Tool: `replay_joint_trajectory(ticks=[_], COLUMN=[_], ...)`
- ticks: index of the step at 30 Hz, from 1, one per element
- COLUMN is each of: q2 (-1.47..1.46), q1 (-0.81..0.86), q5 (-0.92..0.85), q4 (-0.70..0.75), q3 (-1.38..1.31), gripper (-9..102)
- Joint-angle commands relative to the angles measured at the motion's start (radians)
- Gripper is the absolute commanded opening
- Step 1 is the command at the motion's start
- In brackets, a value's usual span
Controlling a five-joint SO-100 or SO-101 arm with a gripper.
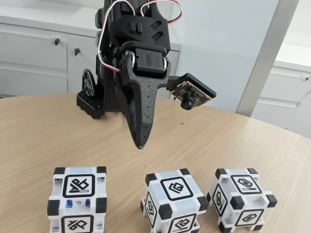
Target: Stack cubes from left to right.
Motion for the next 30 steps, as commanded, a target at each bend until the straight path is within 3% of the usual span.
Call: replay_joint_trajectory(ticks=[1,30], q2=[0.008,0.008], q1=[-0.005,-0.006], q5=[-0.011,-0.021], q4=[-0.011,-0.011], q3=[-0.003,-0.003], gripper=[0,0])
